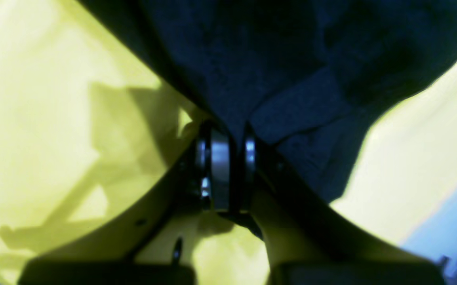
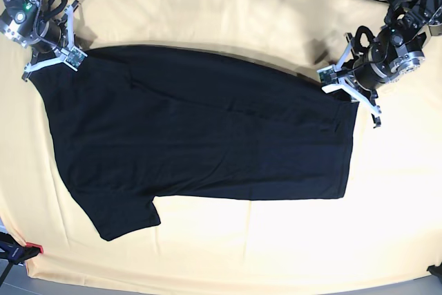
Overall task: Fold the T-shirt properly
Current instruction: 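Hold the shoulder edge with both grippers and adjust the grip, then pull the shoulder edge with both grippers to straighten the shirt, then move both grippers to the shirt's side edge and grasp it, then fold the grasped side edge over toward the shoulder edge with both grippers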
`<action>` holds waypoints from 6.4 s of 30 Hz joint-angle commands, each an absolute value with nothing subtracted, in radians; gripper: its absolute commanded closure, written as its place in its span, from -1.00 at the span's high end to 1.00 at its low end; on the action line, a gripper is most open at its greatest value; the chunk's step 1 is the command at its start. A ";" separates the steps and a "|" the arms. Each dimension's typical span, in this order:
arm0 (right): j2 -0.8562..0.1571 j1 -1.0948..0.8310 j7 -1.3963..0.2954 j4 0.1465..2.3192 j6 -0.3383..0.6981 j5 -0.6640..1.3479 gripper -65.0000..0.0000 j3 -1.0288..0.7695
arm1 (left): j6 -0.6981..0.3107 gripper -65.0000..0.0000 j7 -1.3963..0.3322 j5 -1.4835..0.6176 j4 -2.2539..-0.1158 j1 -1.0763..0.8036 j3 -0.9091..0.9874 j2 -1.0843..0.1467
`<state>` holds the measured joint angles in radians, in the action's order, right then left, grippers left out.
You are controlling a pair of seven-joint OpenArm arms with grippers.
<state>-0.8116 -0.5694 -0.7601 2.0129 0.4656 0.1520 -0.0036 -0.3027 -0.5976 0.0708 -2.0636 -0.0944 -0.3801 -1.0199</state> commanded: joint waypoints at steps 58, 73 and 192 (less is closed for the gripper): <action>-0.962 -0.955 -1.007 2.350 0.068 -0.257 0.46 -0.022 | -0.466 0.34 -0.968 -0.496 -2.356 -0.168 -0.370 -1.330; -0.959 -0.733 -0.830 2.275 -0.063 -0.044 0.46 -0.210 | 0.094 0.34 -0.913 -0.041 -2.175 -0.149 -0.248 -1.077; -0.643 0.332 -1.034 1.200 0.698 1.047 -1.00 -0.180 | -0.698 -1.00 -1.381 -1.484 -1.133 0.449 0.248 -0.567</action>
<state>-0.6186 0.3042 -1.0531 1.1851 0.6930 1.0286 -0.1722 -0.6907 -1.3907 -1.4532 -1.1175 0.4252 0.2432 -0.5575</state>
